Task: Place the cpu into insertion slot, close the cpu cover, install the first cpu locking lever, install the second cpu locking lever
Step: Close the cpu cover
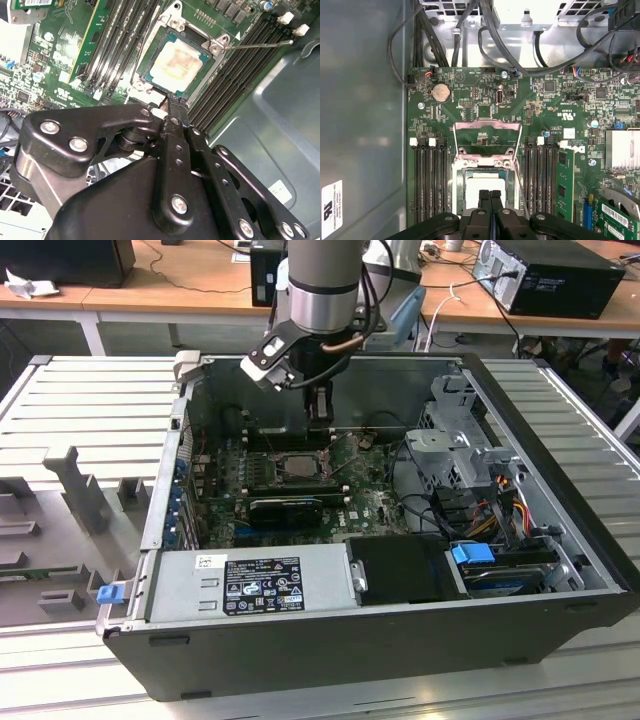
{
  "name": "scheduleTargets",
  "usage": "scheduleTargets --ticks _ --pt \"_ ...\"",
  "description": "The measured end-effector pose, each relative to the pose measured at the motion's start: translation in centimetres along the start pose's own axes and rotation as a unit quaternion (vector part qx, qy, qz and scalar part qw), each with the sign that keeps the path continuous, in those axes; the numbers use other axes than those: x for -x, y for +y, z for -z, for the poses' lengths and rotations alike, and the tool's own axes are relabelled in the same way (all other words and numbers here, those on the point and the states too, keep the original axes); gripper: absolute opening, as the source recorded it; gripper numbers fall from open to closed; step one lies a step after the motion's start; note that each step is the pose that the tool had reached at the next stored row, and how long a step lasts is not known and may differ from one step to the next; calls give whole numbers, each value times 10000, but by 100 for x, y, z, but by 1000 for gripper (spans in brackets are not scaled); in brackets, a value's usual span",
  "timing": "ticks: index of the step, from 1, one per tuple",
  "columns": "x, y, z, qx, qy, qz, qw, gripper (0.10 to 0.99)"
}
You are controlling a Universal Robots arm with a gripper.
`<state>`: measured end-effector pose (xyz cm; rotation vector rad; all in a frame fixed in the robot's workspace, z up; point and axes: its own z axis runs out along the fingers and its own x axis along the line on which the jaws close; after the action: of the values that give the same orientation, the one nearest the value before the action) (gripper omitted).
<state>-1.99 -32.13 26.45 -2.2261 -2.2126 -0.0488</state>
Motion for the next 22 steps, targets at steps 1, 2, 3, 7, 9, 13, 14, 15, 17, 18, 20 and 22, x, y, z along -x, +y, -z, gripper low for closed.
scheduleTargets --ticks 1,2,3,7,9,13,14,15,17,18,20,22 --pt "0 6 2 0 0 0 10000 106" --pt "1 6 7 -1 -2 0 10000 106" --pt "-1 7 18 -1 -1 0 10000 106" --pt "-5 9 94 0 -1 0 10000 106" --pt "-5 12 107 0 0 0 10000 106" --pt "-6 29 126 0 -1 0 10000 106" --pt "-7 30 141 0 0 0 10000 106" --pt "-8 31 154 0 -1 0 10000 106" --pt "-10 31 184 0 -1 0 10000 106" --pt "-11 34 192 -1 -1 1 10000 106" --pt "-11 71 194 0 1 0 10000 106" --pt "-11 113 194 -1 -1 1 10000 106"
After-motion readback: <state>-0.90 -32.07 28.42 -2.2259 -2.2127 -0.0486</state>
